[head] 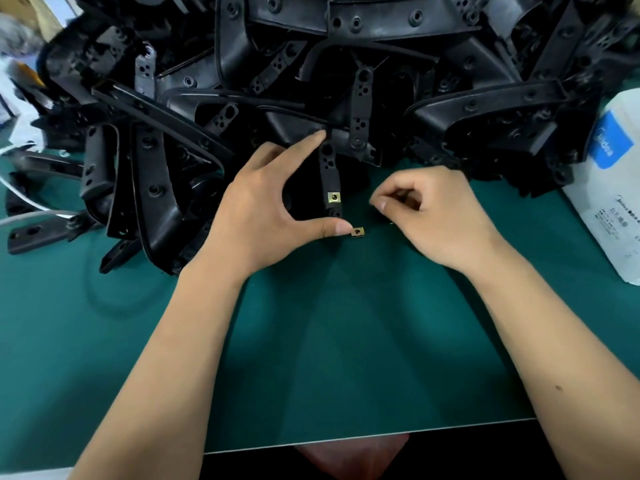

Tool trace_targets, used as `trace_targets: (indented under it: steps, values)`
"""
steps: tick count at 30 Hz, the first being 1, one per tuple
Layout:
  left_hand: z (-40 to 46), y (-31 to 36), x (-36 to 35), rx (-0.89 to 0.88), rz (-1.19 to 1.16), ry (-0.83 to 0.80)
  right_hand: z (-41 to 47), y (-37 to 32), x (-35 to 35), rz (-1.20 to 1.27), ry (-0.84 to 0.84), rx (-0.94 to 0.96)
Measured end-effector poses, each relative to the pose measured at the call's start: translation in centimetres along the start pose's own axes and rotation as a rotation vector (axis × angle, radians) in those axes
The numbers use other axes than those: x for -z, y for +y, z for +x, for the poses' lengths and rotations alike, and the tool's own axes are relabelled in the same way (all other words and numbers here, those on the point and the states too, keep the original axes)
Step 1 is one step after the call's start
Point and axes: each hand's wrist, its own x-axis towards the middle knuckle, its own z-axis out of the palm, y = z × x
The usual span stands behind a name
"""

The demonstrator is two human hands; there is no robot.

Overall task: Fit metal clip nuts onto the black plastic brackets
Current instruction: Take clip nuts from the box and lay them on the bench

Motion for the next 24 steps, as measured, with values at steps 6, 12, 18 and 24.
trace_targets:
  steps: [6, 12, 18, 24]
  values:
    - [0.0, 0.1, -0.3, 0.006, 0.007, 0.010, -0.5, -1.2, -0.5, -0.296, -0.181, 0.191]
    - [-0.1, 0.3, -0.5, 0.013, -0.044, 0.016, -0.4, -0.9, -1.1, -0.137, -0.067, 0.209]
    - [-0.2, 0.8, -1.1, -0.031, -0.012, -0.053, 0.3, -0.8, -1.6, 0.322, 0.167, -0.014]
    - [-0.4, 1.3, -1.5, -0.040, -0.056, -0.074, 0.2, -1.5, -1.1, 0.954, 0.206, -0.249]
